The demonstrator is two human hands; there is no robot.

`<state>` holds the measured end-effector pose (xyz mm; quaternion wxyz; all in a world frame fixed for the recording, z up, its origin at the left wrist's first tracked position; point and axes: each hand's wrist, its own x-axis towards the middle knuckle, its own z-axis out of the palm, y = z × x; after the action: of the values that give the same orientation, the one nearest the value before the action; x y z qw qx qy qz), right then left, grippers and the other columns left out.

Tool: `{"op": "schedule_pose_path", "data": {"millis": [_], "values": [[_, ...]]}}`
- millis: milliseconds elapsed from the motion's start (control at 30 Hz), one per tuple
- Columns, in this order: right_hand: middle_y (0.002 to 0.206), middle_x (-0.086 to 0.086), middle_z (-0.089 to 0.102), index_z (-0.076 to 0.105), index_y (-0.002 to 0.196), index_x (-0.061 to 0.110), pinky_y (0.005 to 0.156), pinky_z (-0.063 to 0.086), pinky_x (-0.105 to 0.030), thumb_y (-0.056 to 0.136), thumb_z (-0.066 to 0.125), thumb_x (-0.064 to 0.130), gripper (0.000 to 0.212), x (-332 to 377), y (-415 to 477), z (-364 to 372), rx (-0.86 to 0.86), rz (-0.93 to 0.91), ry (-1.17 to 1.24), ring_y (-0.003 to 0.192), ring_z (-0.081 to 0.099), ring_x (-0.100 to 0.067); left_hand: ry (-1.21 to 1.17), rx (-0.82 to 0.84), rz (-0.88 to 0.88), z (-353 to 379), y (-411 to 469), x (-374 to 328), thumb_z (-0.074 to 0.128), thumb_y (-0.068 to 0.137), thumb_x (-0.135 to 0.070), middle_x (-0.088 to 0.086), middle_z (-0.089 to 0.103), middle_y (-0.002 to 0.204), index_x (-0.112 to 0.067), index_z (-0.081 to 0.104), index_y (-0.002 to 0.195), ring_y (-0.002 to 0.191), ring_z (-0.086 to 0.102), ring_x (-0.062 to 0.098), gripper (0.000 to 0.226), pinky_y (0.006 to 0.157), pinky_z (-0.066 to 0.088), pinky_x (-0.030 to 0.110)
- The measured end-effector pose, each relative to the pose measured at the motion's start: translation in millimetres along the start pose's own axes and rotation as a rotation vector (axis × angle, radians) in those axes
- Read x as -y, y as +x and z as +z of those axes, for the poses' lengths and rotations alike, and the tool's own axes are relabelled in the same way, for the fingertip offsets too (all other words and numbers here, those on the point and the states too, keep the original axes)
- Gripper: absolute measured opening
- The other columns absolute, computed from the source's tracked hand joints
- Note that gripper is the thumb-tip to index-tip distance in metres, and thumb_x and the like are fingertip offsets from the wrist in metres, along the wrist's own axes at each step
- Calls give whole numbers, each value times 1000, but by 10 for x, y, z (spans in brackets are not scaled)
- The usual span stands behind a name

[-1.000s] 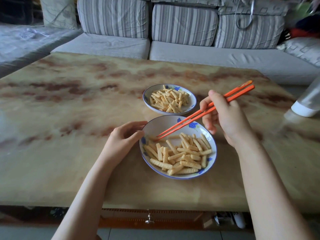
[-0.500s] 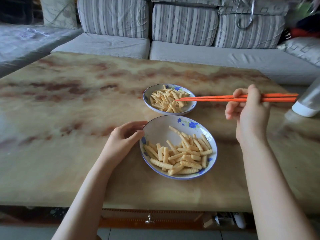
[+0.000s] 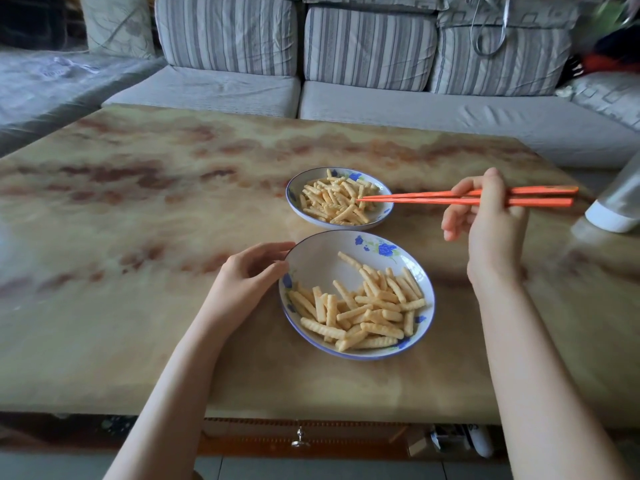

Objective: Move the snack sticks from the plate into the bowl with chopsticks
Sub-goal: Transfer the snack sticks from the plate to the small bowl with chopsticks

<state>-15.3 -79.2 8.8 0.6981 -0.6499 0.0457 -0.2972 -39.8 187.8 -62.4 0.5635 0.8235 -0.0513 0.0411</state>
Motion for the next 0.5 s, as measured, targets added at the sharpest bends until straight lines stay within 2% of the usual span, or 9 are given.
{"op": "schedule_pose_path", "data": {"millis": [267,400,500], "values": [[36,-7,45,54,67,8,36,28,-18,102,35,26,44,187,0,-174,274,65,-145,31,35,-20,2,-3,7,-2,-5,-4,57,75,-29,-15,73,104,-33,70,111,98,66,-3,38,96,51,31],[36,-7,46,55,68,8,36,28,-19,102,35,28,45,184,-29,-180,352,103,-211,32,35,-21,8,-4,5,1,-5,-5,57,75,-30,-16,73,103,-32,70,111,97,65,-4,38,95,51,28],[36,-6,47,55,68,8,36,28,-19,103,35,28,45,144,-38,-150,343,129,-214,32,36,-21,2,-2,6,5,-6,-10,57,75,-30,-18,73,102,-32,71,111,96,65,-6,38,92,51,24]]}}
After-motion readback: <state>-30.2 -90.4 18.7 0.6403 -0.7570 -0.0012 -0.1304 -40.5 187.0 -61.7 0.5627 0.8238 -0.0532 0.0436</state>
